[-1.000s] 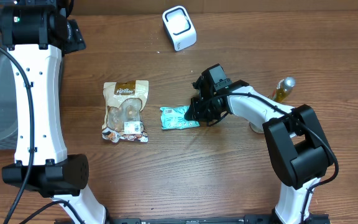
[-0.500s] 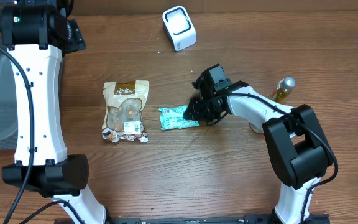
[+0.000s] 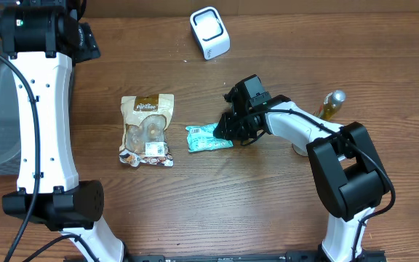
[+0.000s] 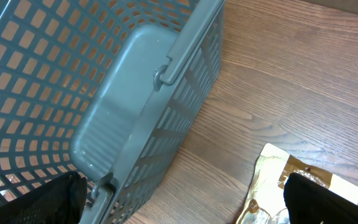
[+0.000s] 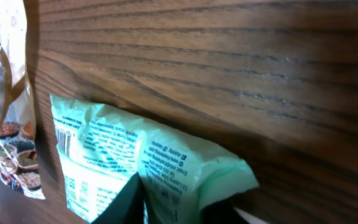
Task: Scan the item barcode
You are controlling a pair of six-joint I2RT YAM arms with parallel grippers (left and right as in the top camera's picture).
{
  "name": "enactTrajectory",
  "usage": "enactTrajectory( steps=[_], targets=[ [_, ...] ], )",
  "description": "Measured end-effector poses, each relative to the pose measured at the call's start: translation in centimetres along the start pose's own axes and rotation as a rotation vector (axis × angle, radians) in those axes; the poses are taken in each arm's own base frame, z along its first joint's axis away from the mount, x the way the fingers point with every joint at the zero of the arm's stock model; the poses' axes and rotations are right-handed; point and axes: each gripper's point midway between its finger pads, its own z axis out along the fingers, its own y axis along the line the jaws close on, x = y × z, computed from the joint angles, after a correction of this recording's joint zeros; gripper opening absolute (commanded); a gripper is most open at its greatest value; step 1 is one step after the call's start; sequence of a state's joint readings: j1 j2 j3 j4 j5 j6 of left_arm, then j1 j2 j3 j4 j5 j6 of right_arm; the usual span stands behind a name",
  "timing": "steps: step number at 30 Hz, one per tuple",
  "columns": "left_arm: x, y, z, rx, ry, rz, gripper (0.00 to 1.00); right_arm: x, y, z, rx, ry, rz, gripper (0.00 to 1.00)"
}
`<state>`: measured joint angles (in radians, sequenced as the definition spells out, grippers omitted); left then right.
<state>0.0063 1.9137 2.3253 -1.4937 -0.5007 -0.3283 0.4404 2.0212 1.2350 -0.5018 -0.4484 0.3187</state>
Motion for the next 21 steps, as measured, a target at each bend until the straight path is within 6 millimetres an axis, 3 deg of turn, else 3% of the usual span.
enactTrajectory(
  steps=[5, 8, 10, 16, 21],
  targets=[
    [0.0, 0.0, 0.0, 0.0, 0.0, 0.0, 1.0, 0.09, -0.05, -0.01, 0.001, 0.004, 0.005, 0.19],
    [0.01, 0.0, 0.0, 0.0, 0.0, 0.0, 1.0, 0.12, 0.19, -0.01, -0.012, 0.007, 0.004, 0.07],
    [0.01, 0.0, 0.0, 0.0, 0.0, 0.0, 0.99, 0.1, 0.42, -0.06, -0.03, 0.009, 0.002, 0.07],
    [0.0, -0.01, 0.0, 0.0, 0.0, 0.0, 0.99, 0.5, 0.55, 0.1, -0.042, 0.025, 0.002, 0.33],
    [0.0, 0.0, 0.0, 0.0, 0.0, 0.0, 1.0, 0.47, 0.92, 0.13, -0.064, 0.025, -0.004, 0.35]
  ],
)
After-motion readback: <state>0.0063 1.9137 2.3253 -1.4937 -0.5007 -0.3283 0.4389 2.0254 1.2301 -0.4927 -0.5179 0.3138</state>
